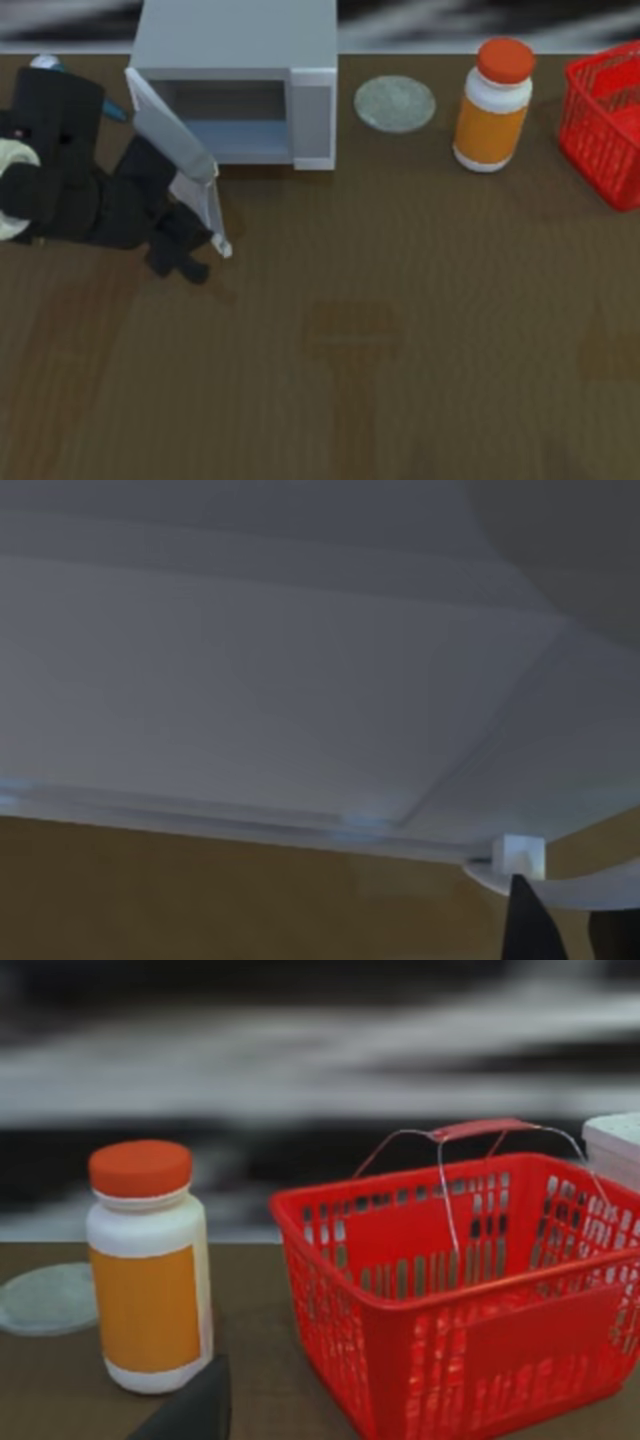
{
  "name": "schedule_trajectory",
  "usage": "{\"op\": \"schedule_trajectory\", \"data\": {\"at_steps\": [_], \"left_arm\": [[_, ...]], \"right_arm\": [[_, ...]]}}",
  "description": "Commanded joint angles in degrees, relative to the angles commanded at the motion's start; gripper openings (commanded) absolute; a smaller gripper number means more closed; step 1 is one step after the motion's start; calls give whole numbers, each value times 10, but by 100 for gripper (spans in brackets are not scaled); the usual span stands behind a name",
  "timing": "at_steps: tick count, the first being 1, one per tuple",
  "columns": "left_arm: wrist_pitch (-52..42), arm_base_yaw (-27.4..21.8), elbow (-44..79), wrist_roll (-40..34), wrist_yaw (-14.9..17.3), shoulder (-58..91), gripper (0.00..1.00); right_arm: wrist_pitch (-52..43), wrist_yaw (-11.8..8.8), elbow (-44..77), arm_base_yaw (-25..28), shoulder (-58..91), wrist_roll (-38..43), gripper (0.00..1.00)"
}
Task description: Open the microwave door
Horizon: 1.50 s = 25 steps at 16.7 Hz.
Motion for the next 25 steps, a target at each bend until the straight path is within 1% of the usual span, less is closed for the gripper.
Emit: {"op": "schedule_trajectory", "data": {"at_steps": [9,25], "left_arm": [[-26,26,7,54,28,1,0],[-26,26,7,54,28,1,0]], "right_arm": [[0,0,0,0,0,0,100],[0,0,0,0,0,0,100]]}}
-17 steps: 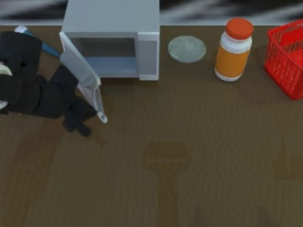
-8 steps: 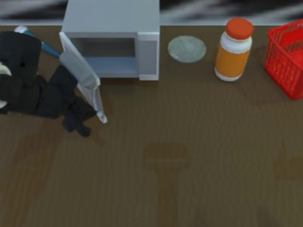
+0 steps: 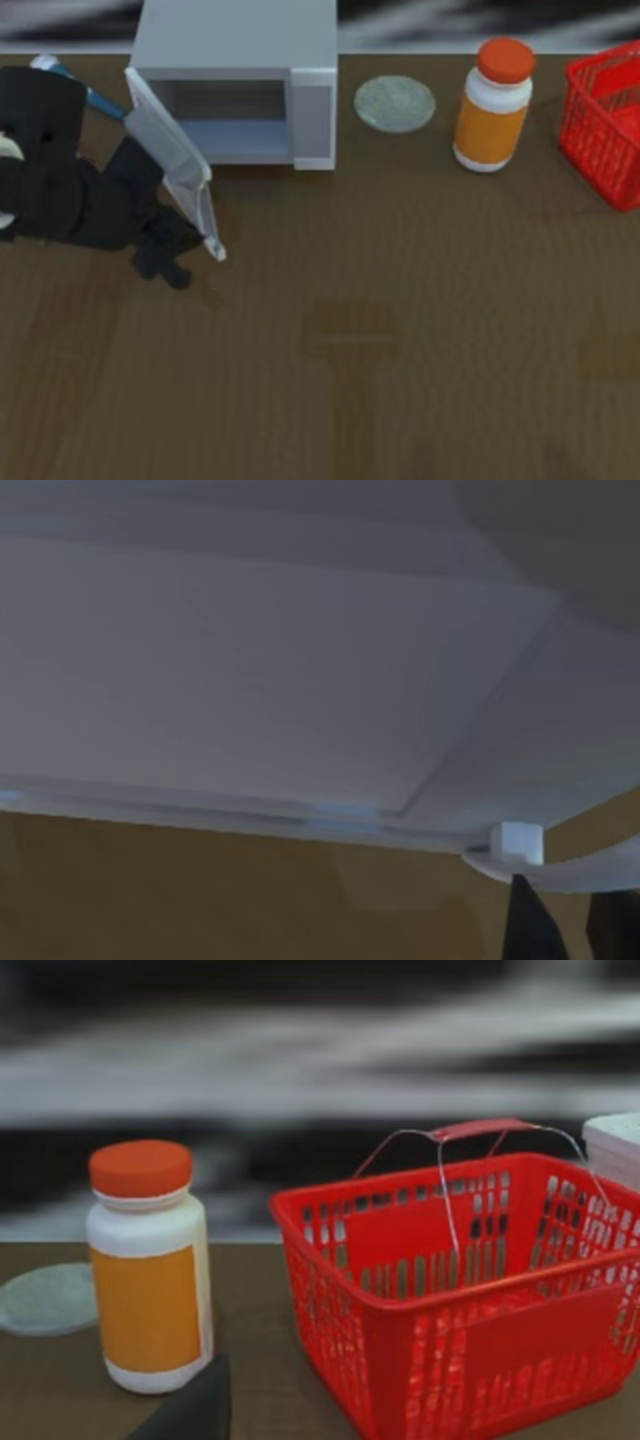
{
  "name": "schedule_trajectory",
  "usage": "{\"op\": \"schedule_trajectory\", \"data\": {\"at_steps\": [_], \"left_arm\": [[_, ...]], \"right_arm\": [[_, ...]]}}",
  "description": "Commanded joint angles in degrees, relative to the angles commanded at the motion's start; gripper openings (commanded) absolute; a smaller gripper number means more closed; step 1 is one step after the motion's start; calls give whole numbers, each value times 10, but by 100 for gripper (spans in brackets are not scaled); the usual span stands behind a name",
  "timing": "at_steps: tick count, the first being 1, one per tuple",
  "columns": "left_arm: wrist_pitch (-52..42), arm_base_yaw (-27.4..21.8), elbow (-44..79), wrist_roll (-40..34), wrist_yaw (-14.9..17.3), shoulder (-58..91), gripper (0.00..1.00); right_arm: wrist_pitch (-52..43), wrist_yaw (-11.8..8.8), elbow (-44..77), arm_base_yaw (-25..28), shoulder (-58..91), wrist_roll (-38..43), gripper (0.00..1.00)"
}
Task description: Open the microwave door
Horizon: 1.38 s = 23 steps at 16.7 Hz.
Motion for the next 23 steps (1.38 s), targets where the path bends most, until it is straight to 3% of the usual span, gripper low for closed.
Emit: {"op": "schedule_trajectory", "data": {"at_steps": [23], "left_arm": [[-24,18,6,44,23,3,0]], "right_arm": [[0,0,0,0,0,0,100]]}}
